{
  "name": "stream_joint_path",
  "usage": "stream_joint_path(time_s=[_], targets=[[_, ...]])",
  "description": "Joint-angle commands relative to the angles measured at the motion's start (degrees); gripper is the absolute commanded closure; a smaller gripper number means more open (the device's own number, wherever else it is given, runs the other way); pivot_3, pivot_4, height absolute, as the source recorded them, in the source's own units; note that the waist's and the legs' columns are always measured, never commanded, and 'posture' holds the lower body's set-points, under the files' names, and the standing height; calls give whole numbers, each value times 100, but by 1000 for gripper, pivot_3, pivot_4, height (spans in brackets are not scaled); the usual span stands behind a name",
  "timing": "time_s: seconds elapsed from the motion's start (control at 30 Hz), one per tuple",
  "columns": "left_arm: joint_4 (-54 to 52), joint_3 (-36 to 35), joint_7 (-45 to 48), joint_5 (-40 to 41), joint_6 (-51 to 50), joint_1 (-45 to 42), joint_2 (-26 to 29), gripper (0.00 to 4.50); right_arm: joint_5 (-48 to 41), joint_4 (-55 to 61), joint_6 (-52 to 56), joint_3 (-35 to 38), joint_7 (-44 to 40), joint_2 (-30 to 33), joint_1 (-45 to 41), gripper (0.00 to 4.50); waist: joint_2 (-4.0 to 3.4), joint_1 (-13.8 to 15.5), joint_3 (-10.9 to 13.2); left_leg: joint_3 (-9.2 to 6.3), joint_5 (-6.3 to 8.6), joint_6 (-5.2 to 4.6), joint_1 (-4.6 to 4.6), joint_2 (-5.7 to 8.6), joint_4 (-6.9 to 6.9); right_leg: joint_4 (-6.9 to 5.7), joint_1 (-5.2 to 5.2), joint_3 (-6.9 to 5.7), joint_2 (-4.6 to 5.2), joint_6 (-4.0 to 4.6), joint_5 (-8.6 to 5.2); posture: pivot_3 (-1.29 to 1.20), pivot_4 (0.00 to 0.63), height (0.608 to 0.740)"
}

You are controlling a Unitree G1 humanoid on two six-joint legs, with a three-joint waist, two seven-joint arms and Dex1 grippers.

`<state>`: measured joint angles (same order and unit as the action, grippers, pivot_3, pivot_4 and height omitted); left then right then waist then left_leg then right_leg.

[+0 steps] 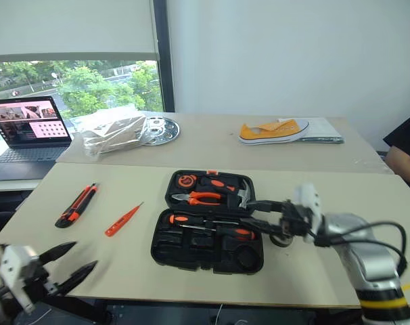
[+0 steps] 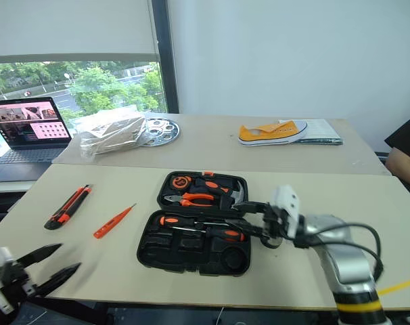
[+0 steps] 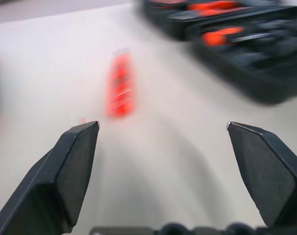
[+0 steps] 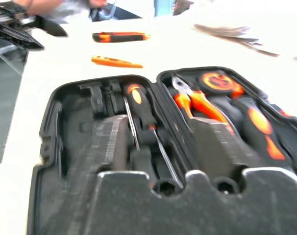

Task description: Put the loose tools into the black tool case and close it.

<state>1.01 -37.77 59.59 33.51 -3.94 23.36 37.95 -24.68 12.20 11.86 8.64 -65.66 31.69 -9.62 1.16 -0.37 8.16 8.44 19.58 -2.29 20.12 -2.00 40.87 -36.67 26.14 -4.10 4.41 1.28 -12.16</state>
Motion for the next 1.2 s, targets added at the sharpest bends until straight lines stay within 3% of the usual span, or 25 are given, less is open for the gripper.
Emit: stream_joint_path(time_s=[0.03,0.07,0.1,0.33,0.47,0.6,0.77,0.93,1.13,1.2], targets=[[447,-566,-348,40,115,30,-33,0,-26,-83,-1422,570,49,-222,381,604,1,-5,0,1,0,0,-3,0,1,-3,-2,2,0,0,0,0,150,740],[460,-582,-415,19,78,47,-39,0,31,-115,-1563,596,87,-214,497,119,1,-11,1,4,0,0,-8,0,2,-6,-5,5,0,-1,-1,0,150,740],[459,-580,-451,2,52,52,-41,0,42,-136,-1624,596,102,-199,566,9,2,-24,1,5,0,0,-11,1,2,-6,-6,8,0,-1,-1,0,150,740],[-372,186,-1017,127,-1191,-1038,448,0,-439,175,-1506,446,82,-163,809,9,21,85,5,2,-9,6,-51,-1,2,-13,-41,16,6,11,17,0,150,740],[-752,1127,-1269,30,-2333,-1921,876,0,-549,338,-1353,294,49,-55,822,9,20,94,5,0,-15,17,-89,-3,-9,-10,-77,18,1,23,26,0,150,740],[-491,1986,-1643,-578,-2831,-2603,1053,0,-507,311,-1338,185,127,-38,719,9,19,31,5,4,-14,16,-93,-4,-17,-9,-77,18,-2,23,26,0,150,740],[21,2649,-1868,-1029,-2967,-3204,838,0,-525,495,-1263,90,247,-34,806,9,19,-3,6,5,-16,21,-85,-8,-22,-10,-64,15,-11,25,12,0,150,740],[406,3039,-1891,-1253,-3102,-3643,573,1467,-528,598,-1271,115,295,6,1002,0,19,51,6,6,-16,20,-85,1,-24,-8,-68,16,-5,19,6,0,150,740],[570,2933,-1503,-1211,-2760,-3575,509,3790,-521,661,-1323,198,322,62,1182,0,17,97,5,5,-14,17,-96,2,-23,-8,-80,18,1,16,5,0,150,740],[577,2747,-1211,-1068,-2325,-3569,456,4018,-531,694,-1323,234,328,95,1232,0,17,103,5,3,-14,17,-95,2,-23,-8,-78,17,2,17,5,0,150,740]])
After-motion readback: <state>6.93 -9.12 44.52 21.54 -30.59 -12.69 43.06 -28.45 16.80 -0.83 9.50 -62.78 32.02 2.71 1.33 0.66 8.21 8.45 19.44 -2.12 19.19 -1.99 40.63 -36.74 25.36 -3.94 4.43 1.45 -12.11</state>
